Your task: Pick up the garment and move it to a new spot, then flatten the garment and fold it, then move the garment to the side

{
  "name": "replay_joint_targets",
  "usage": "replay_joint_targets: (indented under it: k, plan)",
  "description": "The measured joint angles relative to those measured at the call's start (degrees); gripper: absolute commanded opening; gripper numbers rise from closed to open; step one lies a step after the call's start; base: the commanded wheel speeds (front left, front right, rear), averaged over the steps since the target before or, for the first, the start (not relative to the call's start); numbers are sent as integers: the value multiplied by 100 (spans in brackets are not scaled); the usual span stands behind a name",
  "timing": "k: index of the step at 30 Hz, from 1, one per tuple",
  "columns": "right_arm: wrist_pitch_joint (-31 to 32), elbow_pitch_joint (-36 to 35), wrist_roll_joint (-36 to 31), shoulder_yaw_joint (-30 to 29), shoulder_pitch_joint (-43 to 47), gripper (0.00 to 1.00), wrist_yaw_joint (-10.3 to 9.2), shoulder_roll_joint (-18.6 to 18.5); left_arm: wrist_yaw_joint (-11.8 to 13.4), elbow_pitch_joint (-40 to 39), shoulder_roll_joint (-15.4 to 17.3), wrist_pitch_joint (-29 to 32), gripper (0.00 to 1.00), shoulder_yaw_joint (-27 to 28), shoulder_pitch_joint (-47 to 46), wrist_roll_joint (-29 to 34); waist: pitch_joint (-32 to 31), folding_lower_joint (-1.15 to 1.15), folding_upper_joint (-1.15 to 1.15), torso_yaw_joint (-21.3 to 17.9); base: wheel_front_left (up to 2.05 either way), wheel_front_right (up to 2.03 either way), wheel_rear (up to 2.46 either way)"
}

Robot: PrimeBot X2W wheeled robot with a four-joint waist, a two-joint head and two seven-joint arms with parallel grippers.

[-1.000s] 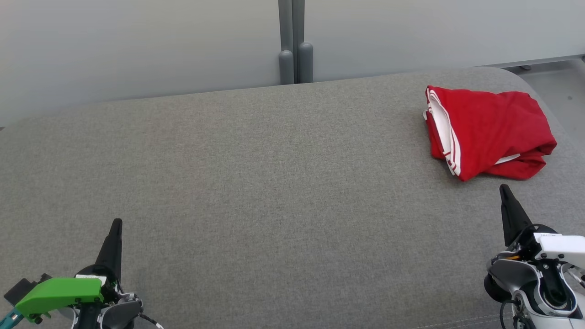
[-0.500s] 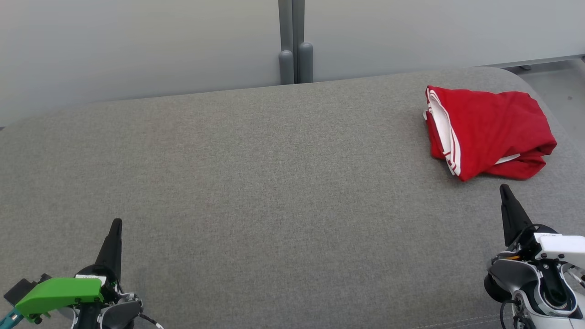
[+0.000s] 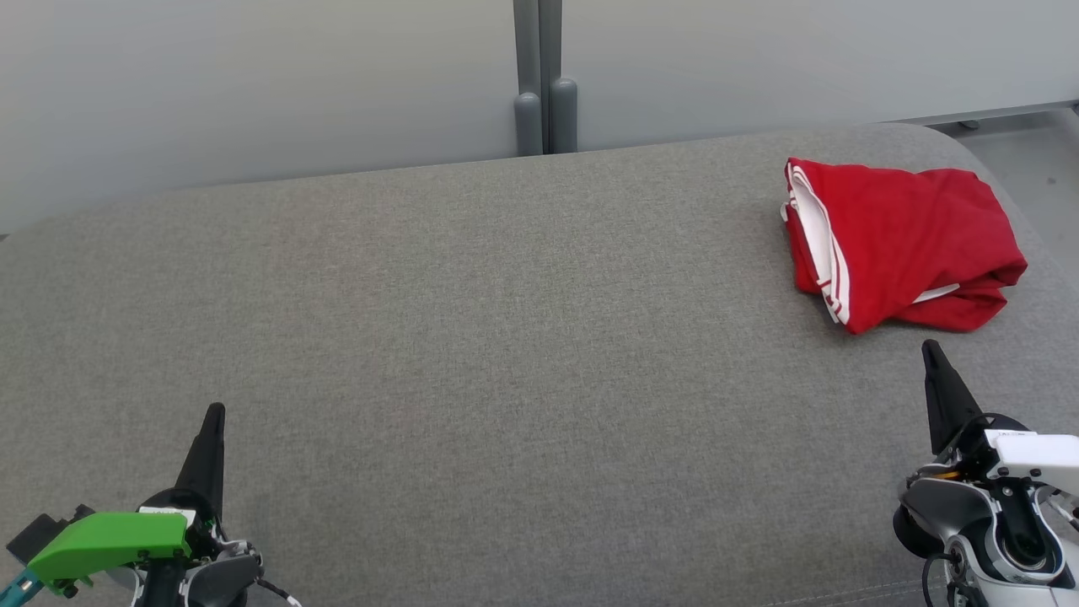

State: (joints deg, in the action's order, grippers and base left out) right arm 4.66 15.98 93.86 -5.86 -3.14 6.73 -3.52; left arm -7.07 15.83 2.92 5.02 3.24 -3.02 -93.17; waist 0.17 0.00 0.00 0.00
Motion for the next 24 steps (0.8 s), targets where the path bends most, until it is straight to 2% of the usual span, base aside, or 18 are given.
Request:
replay_joint_targets:
  k: [24]
  plan:
    - [1,0,-4,-13,0,0,0,1,0,0,-2,0,0,5,0,0,0,0,0,0,0,0,0]
